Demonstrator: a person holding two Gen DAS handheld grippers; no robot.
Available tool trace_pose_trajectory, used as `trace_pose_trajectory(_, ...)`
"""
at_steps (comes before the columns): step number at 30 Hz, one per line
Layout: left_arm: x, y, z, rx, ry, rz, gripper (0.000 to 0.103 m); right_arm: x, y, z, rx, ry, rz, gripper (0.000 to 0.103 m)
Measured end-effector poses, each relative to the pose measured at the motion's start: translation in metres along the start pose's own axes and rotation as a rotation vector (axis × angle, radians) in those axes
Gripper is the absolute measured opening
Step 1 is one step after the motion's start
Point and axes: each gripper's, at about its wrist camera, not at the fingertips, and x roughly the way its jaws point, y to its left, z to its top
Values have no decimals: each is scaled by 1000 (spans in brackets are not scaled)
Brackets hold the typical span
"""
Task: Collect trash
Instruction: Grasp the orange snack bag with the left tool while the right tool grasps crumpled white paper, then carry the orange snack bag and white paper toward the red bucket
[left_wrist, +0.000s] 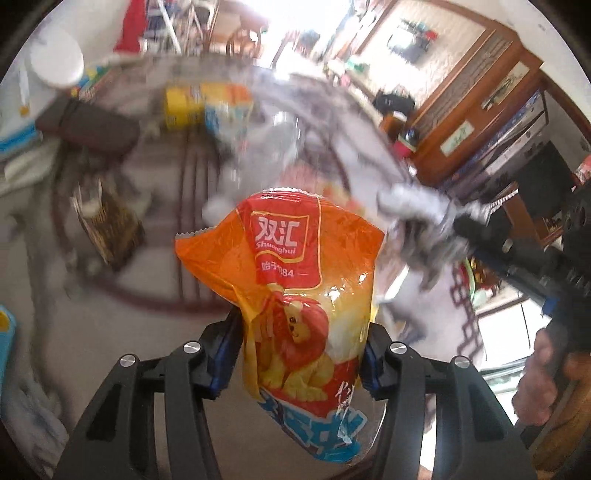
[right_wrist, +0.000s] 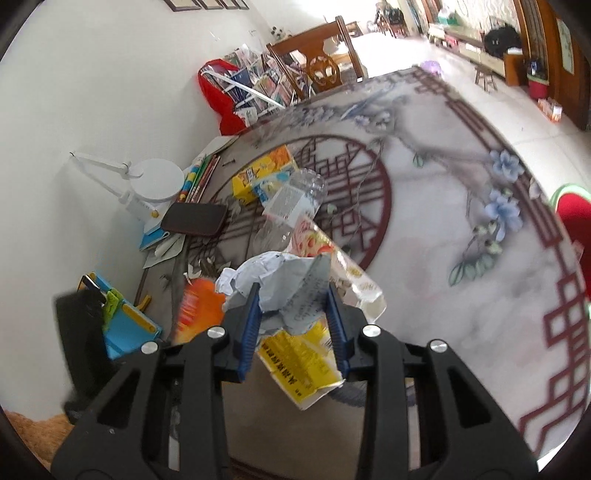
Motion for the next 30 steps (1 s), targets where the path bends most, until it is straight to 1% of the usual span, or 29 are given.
trace_pose_trajectory(3,-14,-10,20,5,-75,-2,51,-11,4,10,-33,-46,-23,33)
trace_pose_trajectory(8,-28,-31,50,41,-156,-15,51,-30,10,22,-94,-119,-61,33)
trace_pose_trajectory(11,-36,-45,63,61,-207,-26,51,-40,13,28,-113,-150,-74,33)
trace_pose_trajectory(14,-39,-58,70,89,-234,-29,51,-48,12,32,-129,-175,-94,33)
trace_pose_trajectory(19,-35,-71,73,106,-239,-27,51,-57,0,35,-127,-195,-130,33)
trace_pose_trajectory(24,-23,-72,76,70,-213,-16,51,-62,-27,38,-93,-191,-158,33)
trace_pose_trajectory(30,-16,-82,79,52,-219,0,51,-69,-51,46,-75,-192,-167,33)
